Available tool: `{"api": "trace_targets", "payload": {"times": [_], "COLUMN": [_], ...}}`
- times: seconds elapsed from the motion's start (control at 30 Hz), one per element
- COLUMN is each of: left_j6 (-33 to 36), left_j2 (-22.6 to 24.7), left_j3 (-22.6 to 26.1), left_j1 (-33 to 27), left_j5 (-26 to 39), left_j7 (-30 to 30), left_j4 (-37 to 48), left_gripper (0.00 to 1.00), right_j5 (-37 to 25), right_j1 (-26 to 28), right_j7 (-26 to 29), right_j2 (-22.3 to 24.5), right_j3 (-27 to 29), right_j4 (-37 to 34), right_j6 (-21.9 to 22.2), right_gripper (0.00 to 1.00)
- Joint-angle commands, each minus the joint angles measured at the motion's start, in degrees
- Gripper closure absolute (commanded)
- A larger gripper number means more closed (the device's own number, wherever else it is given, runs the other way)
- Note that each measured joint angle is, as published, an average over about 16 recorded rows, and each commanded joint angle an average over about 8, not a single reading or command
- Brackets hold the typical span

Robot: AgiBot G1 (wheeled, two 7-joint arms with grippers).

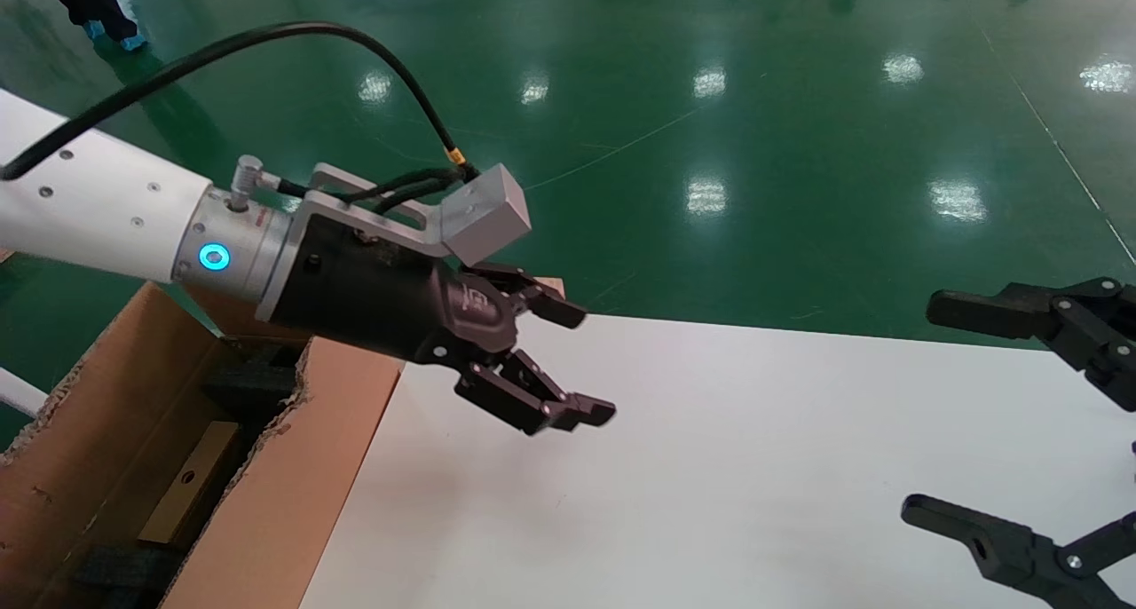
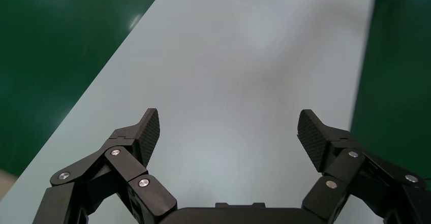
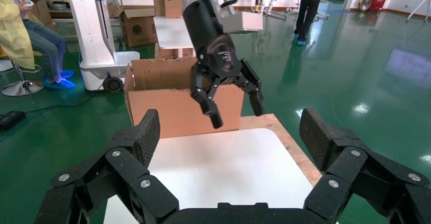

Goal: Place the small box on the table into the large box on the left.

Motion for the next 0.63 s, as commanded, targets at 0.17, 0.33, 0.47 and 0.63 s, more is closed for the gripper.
{"api": "trace_targets", "payload": {"times": [0.17,0.33,0.47,0.63], "left_j6": [2.0,3.6,4.9,6.0], "left_j2": [0.3,0.5,0.7,0.8], "left_j3": [-10.1,-18.5,-25.2,-31.1], "left_j1": [8.5,15.5,21.1,26.0], "left_j5": [-3.6,-6.5,-8.9,-11.0], "left_j7": [6.1,11.1,15.2,18.7], "left_j4": [-0.4,-0.8,-1.1,-1.4], "left_gripper": [0.00,0.00,0.00,0.00], "right_j5": [0.0,0.0,0.0,0.0], "right_j1": [0.0,0.0,0.0,0.0], "right_j7": [0.0,0.0,0.0,0.0], "right_j2": [0.0,0.0,0.0,0.0], "right_j3": [0.0,0.0,0.0,0.0], "right_j4": [0.0,0.0,0.0,0.0], "right_j6": [0.0,0.0,0.0,0.0], "right_gripper": [0.00,0.00,0.00,0.00]}}
